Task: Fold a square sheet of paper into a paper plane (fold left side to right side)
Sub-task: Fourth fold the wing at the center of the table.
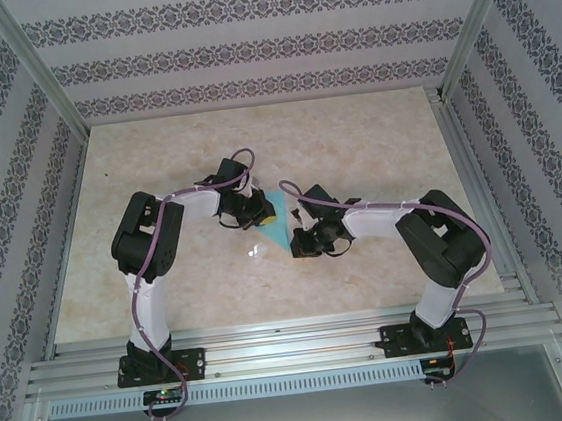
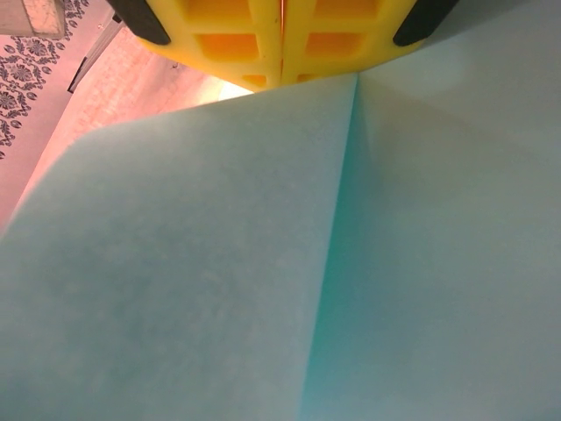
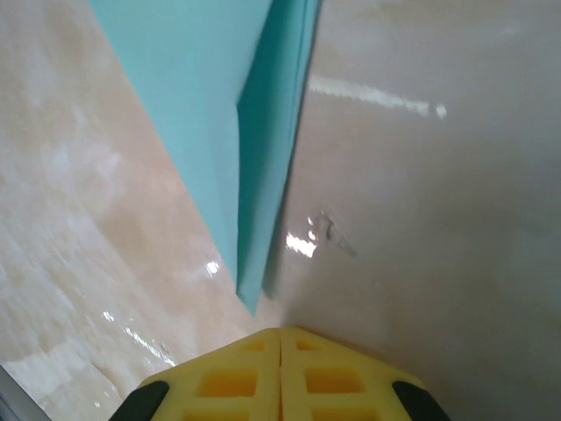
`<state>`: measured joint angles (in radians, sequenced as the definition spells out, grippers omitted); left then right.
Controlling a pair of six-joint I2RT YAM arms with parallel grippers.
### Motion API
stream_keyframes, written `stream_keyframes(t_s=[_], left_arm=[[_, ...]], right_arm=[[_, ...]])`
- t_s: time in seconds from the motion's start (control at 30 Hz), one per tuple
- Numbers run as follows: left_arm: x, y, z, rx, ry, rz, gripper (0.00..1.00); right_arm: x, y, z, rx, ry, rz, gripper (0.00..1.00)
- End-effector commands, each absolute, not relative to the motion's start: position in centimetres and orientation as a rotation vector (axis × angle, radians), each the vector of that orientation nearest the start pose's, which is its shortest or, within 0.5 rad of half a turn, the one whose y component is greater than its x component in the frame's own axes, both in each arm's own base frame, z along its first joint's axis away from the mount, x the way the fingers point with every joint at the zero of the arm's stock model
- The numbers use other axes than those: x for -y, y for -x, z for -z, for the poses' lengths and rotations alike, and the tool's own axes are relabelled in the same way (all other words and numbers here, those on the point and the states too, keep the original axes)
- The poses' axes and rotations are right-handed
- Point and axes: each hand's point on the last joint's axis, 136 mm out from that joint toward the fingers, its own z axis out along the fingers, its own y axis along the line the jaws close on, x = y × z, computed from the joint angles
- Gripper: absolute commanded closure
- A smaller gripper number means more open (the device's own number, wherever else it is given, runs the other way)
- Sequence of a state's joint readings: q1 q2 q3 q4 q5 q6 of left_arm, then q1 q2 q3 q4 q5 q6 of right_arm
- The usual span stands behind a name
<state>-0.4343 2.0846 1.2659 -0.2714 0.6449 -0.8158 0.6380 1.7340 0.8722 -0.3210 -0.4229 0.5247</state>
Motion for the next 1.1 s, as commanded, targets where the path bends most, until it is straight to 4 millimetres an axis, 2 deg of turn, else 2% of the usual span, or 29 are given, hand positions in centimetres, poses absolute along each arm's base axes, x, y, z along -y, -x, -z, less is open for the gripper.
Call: stream_keyframes(t_s=[0.0, 0.1, 0.2, 0.33, 0.43, 0.67, 0.87, 1.07], left_arm=[[26.1, -35.6, 3.8, -3.017, 0.406, 0.933, 0.93], [26.1, -35.6, 3.8, -3.02, 0.404, 0.932, 0.93], [26.2, -35.5, 3.7, -3.021, 0.396, 0.932, 0.93], [26.3, -35.4, 3.7, -3.022, 0.394, 0.93, 0.93], [26.3, -35.3, 3.7, -3.025, 0.392, 0.931, 0.93], [26.2, -36.0, 3.2, -3.022, 0.363, 0.915, 0.92], [24.7, -38.4, 2.6, -3.008, 0.338, 0.869, 0.89], [23.6, -41.1, 2.1, -2.968, 0.329, 0.874, 0.87]], right_arm=[[-27.1, -25.0, -3.7, -2.906, 0.273, -0.885, 0.91], [-28.9, -26.8, -5.2, -2.836, 0.269, -0.947, 0.9], [-30.3, -27.9, -5.4, -2.798, 0.257, -0.995, 0.89], [-31.1, -29.2, -4.4, -2.781, 0.23, -0.997, 0.89], [-30.6, -29.4, -2.5, -2.82, 0.215, -0.938, 0.89], [-27.6, -27.1, 1.6, -2.966, 0.183, -0.771, 0.89], [-25.0, -24.4, 3.3, -3.067, 0.165, -0.663, 0.9], [-23.8, -23.0, 4.2, -3.13, 0.154, -0.596, 0.9]])
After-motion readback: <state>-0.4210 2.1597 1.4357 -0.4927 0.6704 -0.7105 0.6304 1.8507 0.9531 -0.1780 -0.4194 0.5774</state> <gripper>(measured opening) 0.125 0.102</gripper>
